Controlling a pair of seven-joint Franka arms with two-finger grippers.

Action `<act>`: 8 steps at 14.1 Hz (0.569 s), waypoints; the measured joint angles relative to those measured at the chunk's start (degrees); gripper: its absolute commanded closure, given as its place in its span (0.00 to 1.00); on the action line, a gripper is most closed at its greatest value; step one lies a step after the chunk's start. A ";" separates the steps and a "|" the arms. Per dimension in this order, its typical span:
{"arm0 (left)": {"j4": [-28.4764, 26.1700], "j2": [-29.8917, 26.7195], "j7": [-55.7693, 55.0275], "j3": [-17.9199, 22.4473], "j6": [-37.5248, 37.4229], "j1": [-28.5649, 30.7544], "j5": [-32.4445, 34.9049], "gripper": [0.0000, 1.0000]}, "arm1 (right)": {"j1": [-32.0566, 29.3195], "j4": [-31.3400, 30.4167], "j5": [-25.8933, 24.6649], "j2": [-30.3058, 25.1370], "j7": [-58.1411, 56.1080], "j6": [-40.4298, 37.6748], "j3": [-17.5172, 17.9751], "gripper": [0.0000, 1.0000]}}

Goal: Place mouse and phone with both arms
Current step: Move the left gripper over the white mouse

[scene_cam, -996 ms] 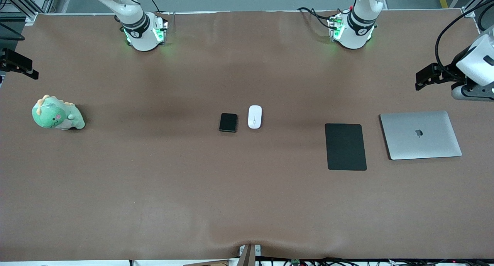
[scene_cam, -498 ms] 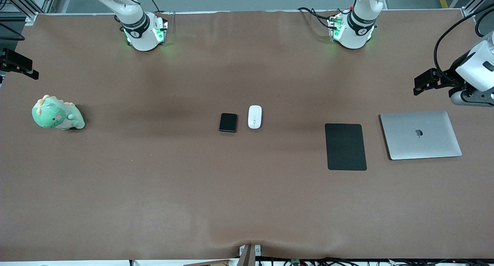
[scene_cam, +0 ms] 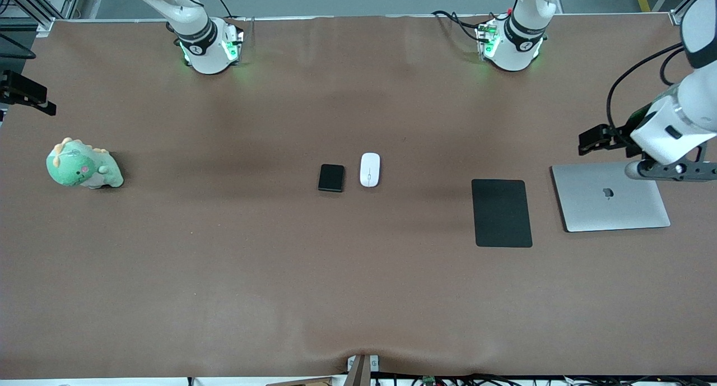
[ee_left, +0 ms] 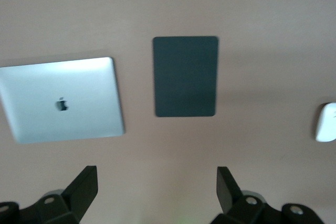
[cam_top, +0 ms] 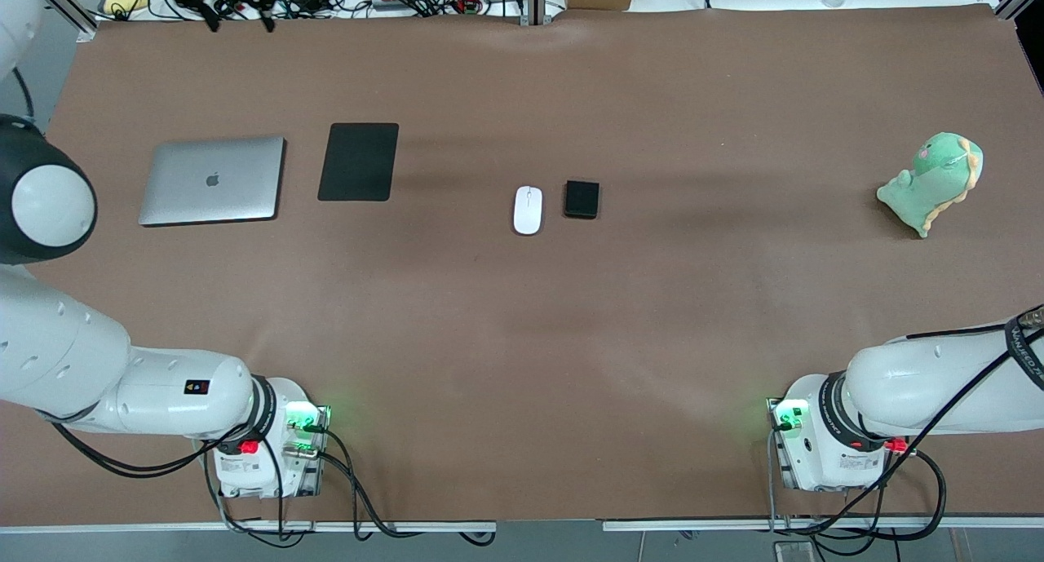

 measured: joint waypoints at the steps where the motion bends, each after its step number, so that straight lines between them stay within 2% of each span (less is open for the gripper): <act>1: 0.65 1.02 -2.09 -0.20 0.46 -1.29 -0.45 0.00 | 0.00 0.00 0.00 0.00 0.00 0.00 -0.01 0.00; 8: 1.93 4.85 -19.10 -0.75 5.12 -14.68 -0.67 0.00 | -0.06 0.00 0.00 0.08 0.00 0.00 -0.06 0.00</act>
